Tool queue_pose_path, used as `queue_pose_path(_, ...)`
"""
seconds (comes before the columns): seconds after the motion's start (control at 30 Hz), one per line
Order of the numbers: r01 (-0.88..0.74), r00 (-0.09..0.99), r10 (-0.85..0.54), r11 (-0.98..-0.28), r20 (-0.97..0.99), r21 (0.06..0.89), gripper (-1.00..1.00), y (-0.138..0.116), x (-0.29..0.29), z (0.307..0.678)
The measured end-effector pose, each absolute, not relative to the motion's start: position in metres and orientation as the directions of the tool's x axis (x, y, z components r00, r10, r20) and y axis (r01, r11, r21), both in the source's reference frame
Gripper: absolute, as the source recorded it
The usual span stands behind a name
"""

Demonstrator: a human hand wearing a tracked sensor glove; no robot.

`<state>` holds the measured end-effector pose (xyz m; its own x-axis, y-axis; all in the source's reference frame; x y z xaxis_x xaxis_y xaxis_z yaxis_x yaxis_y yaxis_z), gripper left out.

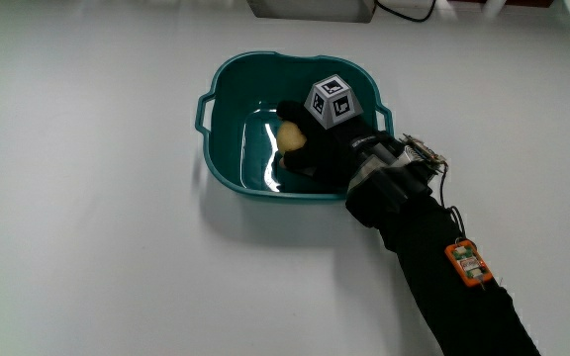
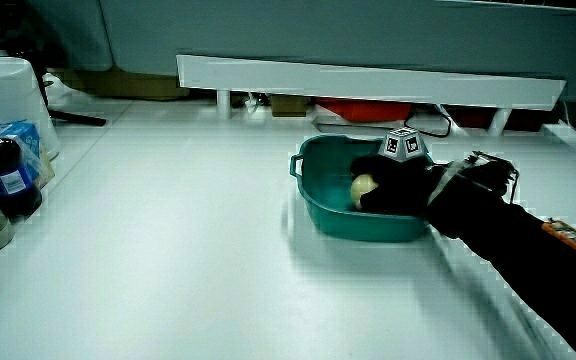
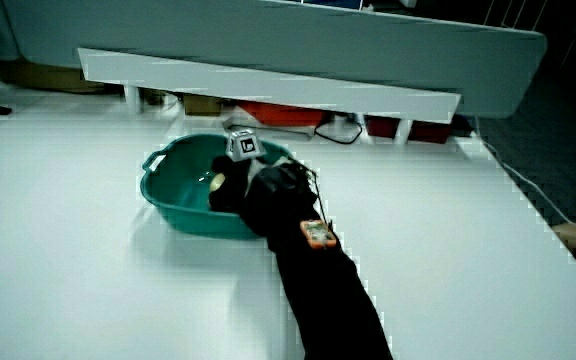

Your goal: Pick pear from plate

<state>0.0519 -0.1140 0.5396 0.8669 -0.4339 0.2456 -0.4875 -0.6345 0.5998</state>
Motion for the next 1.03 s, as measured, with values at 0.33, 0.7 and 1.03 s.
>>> queue_pose_path(0.33, -0.537, 0.842, -0.456, -0.653, 0.289, 0.534, 1.00, -0.115, 0.063, 0.510)
queue_pose_path(0.7, -0.624, 0.781, -0.543, -0.655, 0.309, 0.427, 1.00, -0.106, 0.053, 0.458)
queue_pose_path(1.03, -0.724, 0.689, -0.659, -0.619, 0.301, 0.304, 1.00, -0.068, 0.049, 0.419)
